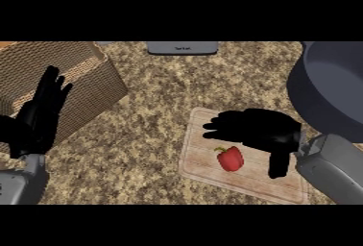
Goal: Pick the bell pepper from the cutting board and place it in the pot
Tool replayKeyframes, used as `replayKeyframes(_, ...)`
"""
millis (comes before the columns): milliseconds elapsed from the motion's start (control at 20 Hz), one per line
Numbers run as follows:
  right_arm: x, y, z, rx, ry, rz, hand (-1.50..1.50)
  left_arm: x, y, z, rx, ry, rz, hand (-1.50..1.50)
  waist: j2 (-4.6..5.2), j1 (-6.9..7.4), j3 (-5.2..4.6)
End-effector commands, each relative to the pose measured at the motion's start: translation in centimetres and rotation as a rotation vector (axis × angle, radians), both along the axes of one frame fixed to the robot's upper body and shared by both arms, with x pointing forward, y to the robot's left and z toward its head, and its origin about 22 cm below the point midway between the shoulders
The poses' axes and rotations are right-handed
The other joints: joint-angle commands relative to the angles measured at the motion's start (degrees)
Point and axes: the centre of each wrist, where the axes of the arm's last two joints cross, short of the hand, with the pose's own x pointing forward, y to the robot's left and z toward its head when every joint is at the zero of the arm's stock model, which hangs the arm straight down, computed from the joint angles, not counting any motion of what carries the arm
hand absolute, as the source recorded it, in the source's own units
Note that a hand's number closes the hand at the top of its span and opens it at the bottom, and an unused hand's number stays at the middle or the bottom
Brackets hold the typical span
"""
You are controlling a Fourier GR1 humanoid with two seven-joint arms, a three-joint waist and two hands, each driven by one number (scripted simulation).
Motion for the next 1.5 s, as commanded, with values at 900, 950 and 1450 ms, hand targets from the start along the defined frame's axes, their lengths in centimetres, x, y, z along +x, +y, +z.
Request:
replayKeyframes(900,-3.3,1.7,-5.6,-0.173,-0.060,-0.119,-1.50,0.3,0.4,-0.6,0.001,-0.005,0.005,0.00,0.30,0.29,0.03)
replayKeyframes(950,-3.4,2.6,-6.9,-0.160,-0.065,-0.108,-1.50,-0.3,-0.7,-0.1,-0.013,-0.017,0.003,0.00,0.30,0.43,0.04)
replayKeyframes(1450,-0.3,3.2,-9.7,-0.193,-0.076,-0.140,-1.50,0.0,-1.5,1.0,0.003,0.000,-0.011,0.00,0.33,0.55,0.05)
